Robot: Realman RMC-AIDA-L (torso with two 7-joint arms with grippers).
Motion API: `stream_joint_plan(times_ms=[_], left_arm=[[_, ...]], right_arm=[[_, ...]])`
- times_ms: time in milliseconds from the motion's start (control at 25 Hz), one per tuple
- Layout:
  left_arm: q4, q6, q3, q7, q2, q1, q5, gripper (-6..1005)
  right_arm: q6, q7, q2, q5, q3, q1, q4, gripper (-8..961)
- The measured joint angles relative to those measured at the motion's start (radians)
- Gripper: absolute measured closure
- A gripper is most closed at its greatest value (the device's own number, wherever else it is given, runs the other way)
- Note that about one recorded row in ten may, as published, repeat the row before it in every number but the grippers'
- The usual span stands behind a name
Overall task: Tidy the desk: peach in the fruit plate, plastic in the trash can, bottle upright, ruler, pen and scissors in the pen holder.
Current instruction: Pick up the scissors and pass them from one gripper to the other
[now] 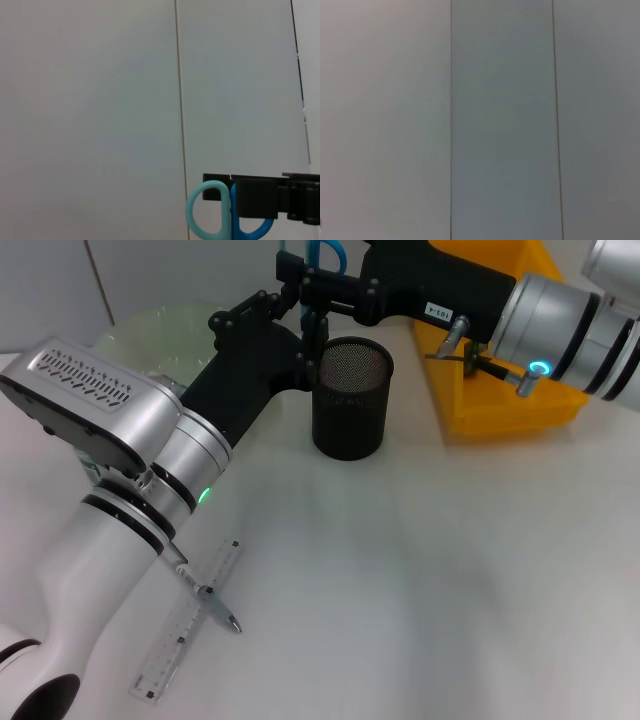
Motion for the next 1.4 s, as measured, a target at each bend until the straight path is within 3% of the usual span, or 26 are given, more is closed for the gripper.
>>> stream_joint_plan(times_ms=[240,680,1240,1400], left_arm=[[0.0,0.003,-0.002,0.001,0.0,0.002,-0.001,665],[-0.003,0.003,-0.001,0.001,0.0,-0.002,0.003,656],[0.003,0.006,0.005,0.002,0.0,-0.001,0.009,643],[0.003,0.02,0.013,0.002,0.0,0.004,0.009,639]], right_arm=[[0.004,-0.026,0.0,0.005,-0.001,-0.009,0.0,156],[0.008,-0.031,0.0,0.006,-0.003,-0.005,0.008,515],[0.01,-0.053,0.001,0.015,-0.006,0.002,0.025,655],[0.01,-0.114,0.002,0.097,-0.05,-0.006,0.033,715]])
